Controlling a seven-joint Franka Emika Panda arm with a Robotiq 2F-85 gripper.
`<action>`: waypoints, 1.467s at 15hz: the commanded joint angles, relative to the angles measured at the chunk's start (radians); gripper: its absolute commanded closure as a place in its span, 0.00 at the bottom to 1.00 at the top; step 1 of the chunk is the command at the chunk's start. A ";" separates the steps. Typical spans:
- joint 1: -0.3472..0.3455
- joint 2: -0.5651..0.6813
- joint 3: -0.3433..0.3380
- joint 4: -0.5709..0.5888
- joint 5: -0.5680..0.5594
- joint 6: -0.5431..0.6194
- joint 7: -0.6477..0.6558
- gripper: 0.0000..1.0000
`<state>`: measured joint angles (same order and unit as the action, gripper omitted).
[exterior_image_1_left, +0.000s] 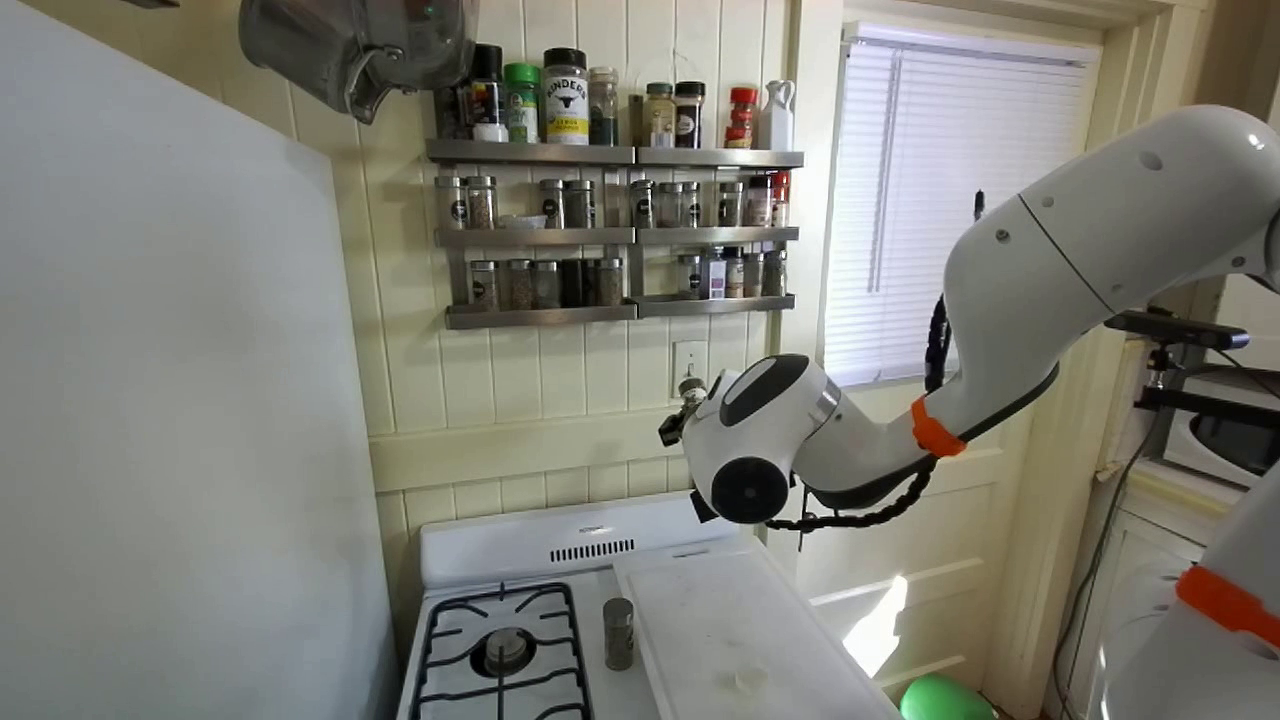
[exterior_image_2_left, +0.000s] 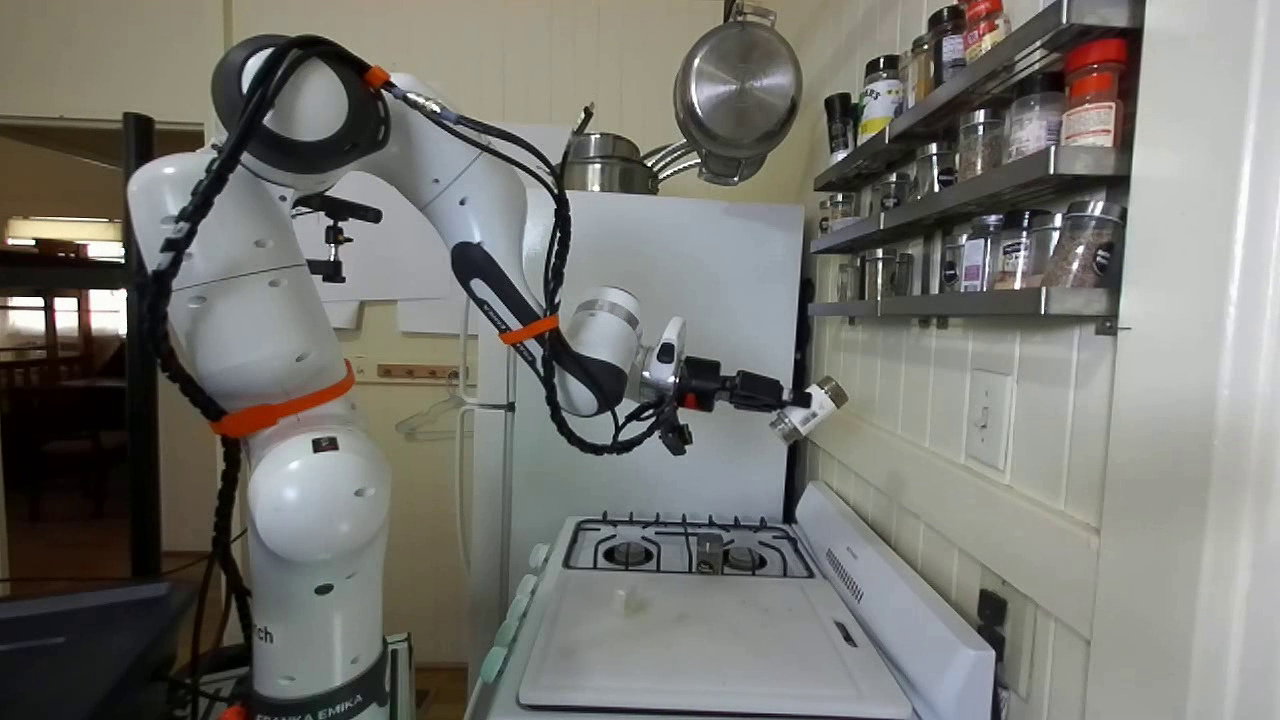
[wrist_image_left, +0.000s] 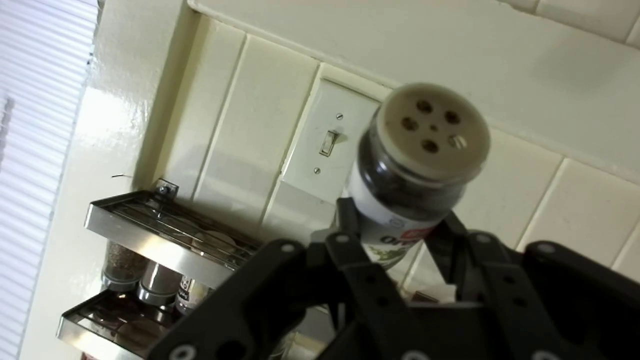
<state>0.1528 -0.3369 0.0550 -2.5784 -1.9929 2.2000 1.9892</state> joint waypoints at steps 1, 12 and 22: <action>0.014 -0.016 0.007 -0.019 -0.009 -0.042 -0.006 0.87; 0.024 -0.013 0.018 -0.021 -0.008 -0.094 -0.025 0.87; 0.026 -0.020 0.017 -0.022 0.000 -0.111 -0.031 0.87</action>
<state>0.1682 -0.3372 0.0716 -2.5789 -1.9929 2.1110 1.9552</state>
